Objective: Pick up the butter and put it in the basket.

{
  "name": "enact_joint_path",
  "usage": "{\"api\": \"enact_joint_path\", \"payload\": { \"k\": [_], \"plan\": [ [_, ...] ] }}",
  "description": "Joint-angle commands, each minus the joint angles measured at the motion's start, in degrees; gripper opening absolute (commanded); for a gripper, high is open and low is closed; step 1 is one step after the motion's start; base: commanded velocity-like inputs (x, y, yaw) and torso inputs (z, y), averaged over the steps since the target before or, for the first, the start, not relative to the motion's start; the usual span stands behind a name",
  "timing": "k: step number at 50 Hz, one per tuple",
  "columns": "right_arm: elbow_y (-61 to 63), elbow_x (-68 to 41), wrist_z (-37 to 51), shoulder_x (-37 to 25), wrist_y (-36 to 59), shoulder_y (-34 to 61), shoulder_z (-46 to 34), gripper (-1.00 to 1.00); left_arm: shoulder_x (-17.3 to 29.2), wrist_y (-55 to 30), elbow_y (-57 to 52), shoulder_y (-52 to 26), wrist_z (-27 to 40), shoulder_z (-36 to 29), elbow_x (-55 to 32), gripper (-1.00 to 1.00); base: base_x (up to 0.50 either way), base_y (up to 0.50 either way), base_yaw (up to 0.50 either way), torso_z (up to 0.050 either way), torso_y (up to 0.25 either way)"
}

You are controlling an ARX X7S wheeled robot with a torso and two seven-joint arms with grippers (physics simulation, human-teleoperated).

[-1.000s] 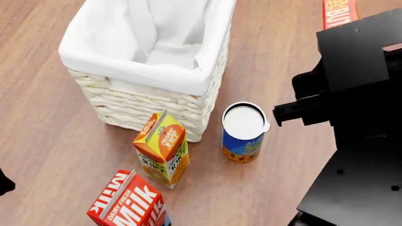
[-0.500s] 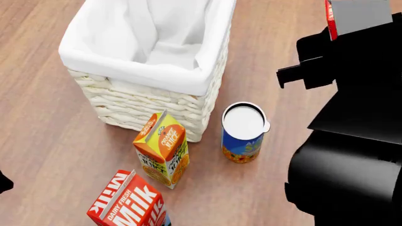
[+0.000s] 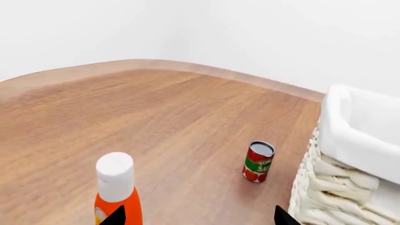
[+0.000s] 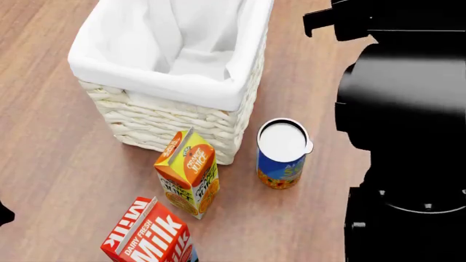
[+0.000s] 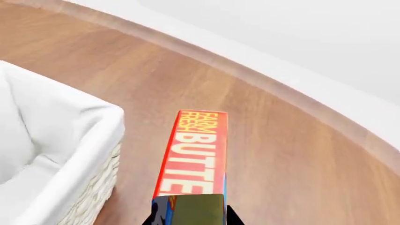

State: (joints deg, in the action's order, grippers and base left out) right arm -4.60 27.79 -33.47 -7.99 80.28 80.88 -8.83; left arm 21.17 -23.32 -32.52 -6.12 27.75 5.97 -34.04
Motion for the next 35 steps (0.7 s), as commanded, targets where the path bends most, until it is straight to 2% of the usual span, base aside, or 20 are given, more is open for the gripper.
{"api": "enact_joint_path", "payload": {
  "k": [1,3,8,19,23,35],
  "plan": [
    [-9.04,-1.60,-1.22,2.28,0.13,9.84,-2.37,-1.00,0.22,0.06,-0.17,0.07,0.32,0.45,-0.57,1.00,0.00,0.00,0.00,0.000,0.000],
    [-11.12,-1.77,-2.54,2.09,1.35,11.53,-5.13,-1.00,0.20,0.12,-0.05,0.10,0.36,0.42,-0.53,1.00,0.00,0.00,0.00,0.000,0.000],
    [-14.39,-2.71,-2.33,3.99,0.81,14.53,-5.56,-1.00,0.20,0.30,0.06,0.09,0.33,0.02,-0.25,1.00,0.00,0.00,0.00,0.000,0.002],
    [-19.46,-6.93,0.73,6.86,-5.35,14.72,-1.05,-1.00,0.19,0.75,1.13,-0.62,0.17,-0.34,-0.05,1.00,0.00,0.00,0.00,0.000,0.002],
    [-20.85,-8.56,0.52,7.00,-5.91,14.93,-1.99,-1.00,0.27,0.59,0.89,-0.56,0.35,-0.38,-0.21,1.00,0.00,0.00,0.00,0.003,0.003],
    [-26.21,-18.79,1.15,7.72,-10.04,16.89,-5.42,-1.00,0.31,0.63,1.23,-0.83,0.62,-0.44,-0.35,1.00,0.00,0.00,0.00,0.000,0.002]
  ]
}}
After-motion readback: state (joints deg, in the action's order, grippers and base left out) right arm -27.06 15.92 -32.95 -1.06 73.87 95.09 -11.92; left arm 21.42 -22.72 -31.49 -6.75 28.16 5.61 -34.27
